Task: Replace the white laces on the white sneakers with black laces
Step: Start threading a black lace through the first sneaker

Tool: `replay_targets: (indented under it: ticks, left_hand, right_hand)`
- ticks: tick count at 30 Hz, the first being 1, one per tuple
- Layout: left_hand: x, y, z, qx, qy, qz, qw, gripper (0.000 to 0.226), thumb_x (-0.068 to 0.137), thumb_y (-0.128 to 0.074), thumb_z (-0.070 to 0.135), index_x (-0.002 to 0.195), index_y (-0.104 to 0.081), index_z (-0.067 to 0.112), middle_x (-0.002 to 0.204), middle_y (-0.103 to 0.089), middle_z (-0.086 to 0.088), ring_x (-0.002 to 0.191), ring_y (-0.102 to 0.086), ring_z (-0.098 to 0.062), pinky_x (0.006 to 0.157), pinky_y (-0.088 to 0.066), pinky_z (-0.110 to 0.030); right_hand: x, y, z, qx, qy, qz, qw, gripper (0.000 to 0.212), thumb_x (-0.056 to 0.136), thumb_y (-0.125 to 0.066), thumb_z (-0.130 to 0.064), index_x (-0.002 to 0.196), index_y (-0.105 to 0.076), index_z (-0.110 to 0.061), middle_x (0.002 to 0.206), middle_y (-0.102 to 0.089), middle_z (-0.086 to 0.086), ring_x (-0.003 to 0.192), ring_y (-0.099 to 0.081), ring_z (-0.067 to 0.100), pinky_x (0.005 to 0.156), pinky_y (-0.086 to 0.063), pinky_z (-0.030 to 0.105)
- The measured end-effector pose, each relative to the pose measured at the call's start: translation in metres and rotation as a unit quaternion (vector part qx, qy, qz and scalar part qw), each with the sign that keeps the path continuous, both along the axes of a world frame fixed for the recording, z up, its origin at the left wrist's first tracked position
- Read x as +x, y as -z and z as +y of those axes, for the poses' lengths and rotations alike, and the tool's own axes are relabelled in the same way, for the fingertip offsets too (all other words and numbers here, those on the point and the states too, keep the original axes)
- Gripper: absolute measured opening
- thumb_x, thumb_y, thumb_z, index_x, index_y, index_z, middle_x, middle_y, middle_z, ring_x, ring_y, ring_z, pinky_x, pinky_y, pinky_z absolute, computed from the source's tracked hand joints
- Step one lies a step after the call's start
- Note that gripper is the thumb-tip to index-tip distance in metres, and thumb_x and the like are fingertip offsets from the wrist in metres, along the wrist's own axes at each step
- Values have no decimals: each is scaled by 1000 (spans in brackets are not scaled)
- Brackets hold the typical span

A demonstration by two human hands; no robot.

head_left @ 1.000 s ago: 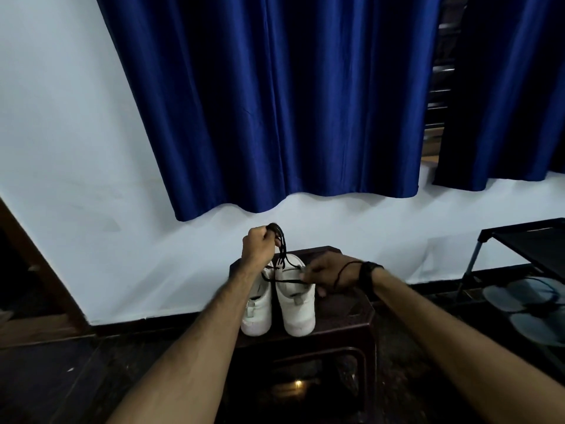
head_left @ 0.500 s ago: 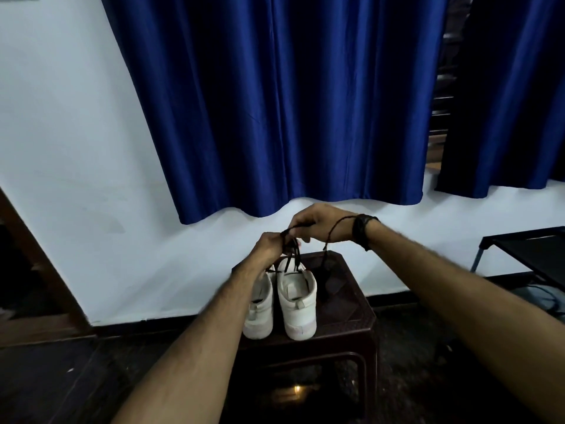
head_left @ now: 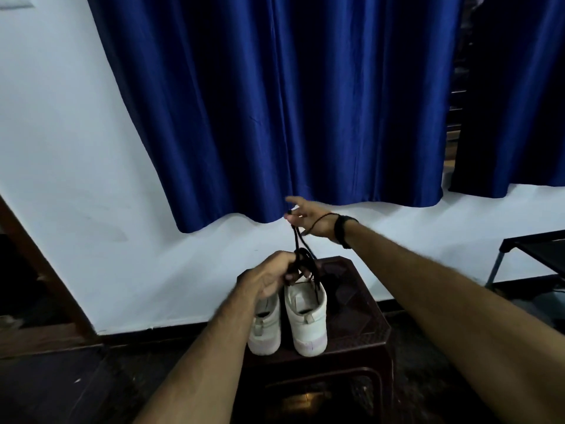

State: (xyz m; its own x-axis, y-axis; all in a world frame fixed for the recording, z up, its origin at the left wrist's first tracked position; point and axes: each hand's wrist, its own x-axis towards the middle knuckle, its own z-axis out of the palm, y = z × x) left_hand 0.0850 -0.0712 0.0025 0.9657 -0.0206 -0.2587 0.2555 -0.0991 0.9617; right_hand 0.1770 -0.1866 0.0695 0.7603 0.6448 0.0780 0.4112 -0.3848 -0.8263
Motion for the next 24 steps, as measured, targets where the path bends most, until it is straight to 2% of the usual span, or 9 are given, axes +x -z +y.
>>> replay_targets:
  ticks: [2, 5, 8, 10, 12, 15, 17, 21, 24]
  left_hand:
    - [3, 1, 5, -39, -6, -6, 999, 37, 98, -36, 14, 113, -65, -2, 69, -62, -2, 47, -25, -7, 48, -26, -20]
    - [8, 4, 13, -96, -19, -15, 995, 41, 99, -33, 17, 106, -70, 0, 69, -60, -2, 48, -24, -7, 52, -23, -23]
    - [8, 7, 10, -118, -23, -12, 993, 42, 100, -29, 19, 113, -63, -2, 68, -62, -5, 45, -26, -7, 48, -27, -22]
    - [10, 9, 7, -111, -33, -15, 993, 40, 100, -29, 21, 111, -62, 2, 66, -61, -4, 45, -26, -8, 48, -26, -22]
    - [9, 7, 5, -85, -50, -25, 995, 43, 98, -31, 22, 110, -68, 3, 66, -54, 1, 48, -25, -7, 51, -23, -24]
    - [11, 3, 5, -76, -68, -32, 994, 46, 97, -31, 22, 113, -72, 9, 62, -36, 6, 53, -23, -8, 54, -23, -24]
    - [11, -1, 2, -68, -71, -34, 995, 46, 98, -30, 22, 114, -73, 11, 61, -28, 5, 53, -23, -10, 55, -24, -25]
    - [9, -8, -1, -47, -90, -42, 994, 44, 96, -35, 23, 104, -77, 12, 62, -24, 3, 52, -25, -10, 52, -25, -24]
    - [4, -14, 4, -31, -97, -62, 993, 44, 95, -34, 20, 105, -75, 6, 61, -28, 5, 52, -24, -7, 51, -24, -22]
  right_hand:
    - [0, 21, -6, 30, 23, -13, 999, 57, 97, -48, -4, 147, -26, -17, 118, -61, 12, 90, -61, 22, 71, -51, 25]
    - [-4, 49, -23, 37, 100, -98, 990, 56, 88, -45, 4, 138, -40, -22, 118, -61, 2, 92, -62, 22, 83, -52, 32]
    - [-24, 72, -35, 133, 94, -7, 987, 45, 85, -45, 8, 121, -55, -17, 111, -63, 6, 77, -66, 9, 64, -56, 26]
    - [-35, 83, -40, 193, 112, 19, 975, 32, 81, -52, -4, 107, -63, -19, 100, -68, 7, 73, -64, 9, 63, -52, 24]
    - [-42, 91, -45, 210, 83, 54, 973, 30, 76, -57, -15, 103, -67, -23, 97, -71, 4, 82, -64, 14, 74, -51, 26]
    - [-47, 98, -43, 94, 39, 24, 995, 30, 83, -69, -16, 111, -63, -27, 98, -68, -10, 87, -61, 0, 76, -43, 5]
    - [-45, 108, -33, 59, 37, -5, 998, 31, 82, -74, -32, 111, -66, -28, 98, -70, -14, 91, -63, 0, 82, -46, 13]
    - [-40, 121, -7, 64, 87, -28, 994, 42, 81, -61, -57, 103, -72, -24, 97, -72, 1, 95, -66, 15, 87, -51, 31]
    - [-46, 118, 1, 103, 112, -38, 988, 32, 93, -56, -41, 104, -70, -15, 94, -72, 5, 91, -65, 16, 83, -49, 30]
